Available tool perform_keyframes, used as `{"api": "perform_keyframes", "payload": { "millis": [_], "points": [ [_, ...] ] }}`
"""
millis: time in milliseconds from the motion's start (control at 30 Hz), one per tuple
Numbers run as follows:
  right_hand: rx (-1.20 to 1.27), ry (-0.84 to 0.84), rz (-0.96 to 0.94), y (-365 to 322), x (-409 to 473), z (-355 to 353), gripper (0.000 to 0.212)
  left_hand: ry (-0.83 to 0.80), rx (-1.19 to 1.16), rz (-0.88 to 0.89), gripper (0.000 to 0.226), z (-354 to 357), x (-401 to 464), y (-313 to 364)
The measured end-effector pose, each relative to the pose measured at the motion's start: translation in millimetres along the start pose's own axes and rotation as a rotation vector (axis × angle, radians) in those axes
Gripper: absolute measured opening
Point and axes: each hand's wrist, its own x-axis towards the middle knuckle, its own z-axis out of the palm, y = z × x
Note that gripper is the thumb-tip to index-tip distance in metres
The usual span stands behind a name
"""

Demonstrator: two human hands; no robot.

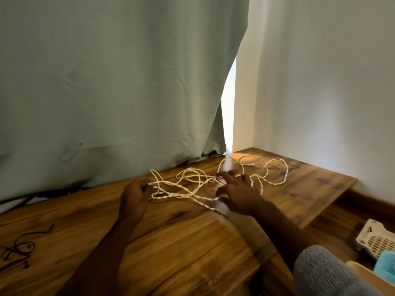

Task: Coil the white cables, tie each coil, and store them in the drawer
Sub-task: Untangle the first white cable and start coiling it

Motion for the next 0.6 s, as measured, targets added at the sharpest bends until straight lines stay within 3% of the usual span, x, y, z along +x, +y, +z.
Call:
{"api": "perform_keyframes", "payload": {
  "millis": [67, 167, 267, 333, 400, 467, 600],
  "points": [
    [-0.052, 0.077, 0.096, 9.6, 10.4, -7.7, 0.024, 0.022, 0.024, -0.043, 0.019, -6.2, -0.1, -4.9],
    [-0.027, 0.086, 0.220, 12.8, 28.1, -26.8, 0.021, -0.125, -0.009, -0.100, 0.017, -16.2, 5.5, -1.1],
    [0.162, 0.280, 0.222, -10.2, 50.9, -42.5, 0.030, -0.273, 0.151, 0.031, 0.049, -30.6, 16.2, 29.3],
    [0.209, 0.298, 0.146, -31.6, 61.3, -44.5, 0.042, -0.321, 0.126, 0.158, 0.063, -38.7, 23.7, 60.9],
    [0.239, 0.281, 0.094, -51.5, 64.7, -35.6, 0.057, -0.323, -0.190, 0.147, 0.047, -42.1, 31.0, 91.4],
    [0.252, 0.327, 0.040, -71.3, 61.0, -25.6, 0.065, -0.310, -0.434, -0.075, 0.023, -36.9, 38.9, 118.4],
    [0.177, 0.309, -0.112, -93.9, 47.3, -11.4, 0.046, -0.452, -0.165, -0.137, 0.032, -17.1, 39.4, 138.8]
  ]
}}
